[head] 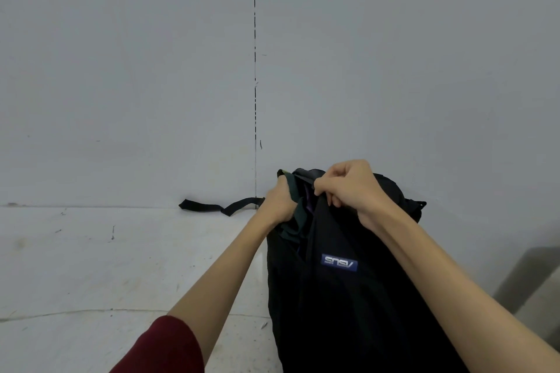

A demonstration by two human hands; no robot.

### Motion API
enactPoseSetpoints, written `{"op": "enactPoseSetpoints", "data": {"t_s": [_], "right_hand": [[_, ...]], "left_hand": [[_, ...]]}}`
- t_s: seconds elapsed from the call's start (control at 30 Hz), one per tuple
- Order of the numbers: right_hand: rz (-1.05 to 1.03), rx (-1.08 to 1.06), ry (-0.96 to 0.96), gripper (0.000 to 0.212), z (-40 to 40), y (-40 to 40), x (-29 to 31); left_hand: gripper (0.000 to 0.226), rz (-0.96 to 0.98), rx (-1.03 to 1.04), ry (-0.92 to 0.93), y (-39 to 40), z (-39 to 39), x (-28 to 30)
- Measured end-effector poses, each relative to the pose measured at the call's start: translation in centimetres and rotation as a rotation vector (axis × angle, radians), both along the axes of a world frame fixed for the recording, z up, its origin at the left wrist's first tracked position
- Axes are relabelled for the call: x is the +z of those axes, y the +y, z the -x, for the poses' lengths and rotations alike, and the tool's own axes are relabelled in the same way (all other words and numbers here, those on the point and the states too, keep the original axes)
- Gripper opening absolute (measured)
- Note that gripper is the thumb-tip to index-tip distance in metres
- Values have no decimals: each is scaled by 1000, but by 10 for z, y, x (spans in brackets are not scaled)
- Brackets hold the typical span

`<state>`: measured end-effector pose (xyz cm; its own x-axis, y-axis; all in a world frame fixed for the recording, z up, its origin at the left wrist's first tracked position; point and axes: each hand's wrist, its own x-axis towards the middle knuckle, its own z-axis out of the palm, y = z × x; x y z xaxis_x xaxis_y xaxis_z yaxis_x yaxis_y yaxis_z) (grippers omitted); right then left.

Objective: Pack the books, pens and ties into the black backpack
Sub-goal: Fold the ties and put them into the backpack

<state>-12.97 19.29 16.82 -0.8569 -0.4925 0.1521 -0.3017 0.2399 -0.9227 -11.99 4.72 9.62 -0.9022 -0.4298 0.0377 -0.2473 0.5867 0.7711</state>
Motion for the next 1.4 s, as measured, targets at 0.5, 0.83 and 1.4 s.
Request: {"op": "enactPoseSetpoints", "data": {"t_s": [0.5, 0.83, 1.4], "right_hand": [[-117, 61, -27, 17, 1, 2, -4], [-107, 70, -34, 16, 1, 3, -6], [-85, 21, -75, 18, 3, 6, -4]], "left_hand": [[46, -87, 33, 25, -17, -10, -1], [39, -986, -29, 303, -26, -25, -14], [57, -963, -153, 101, -3, -38, -26]]}}
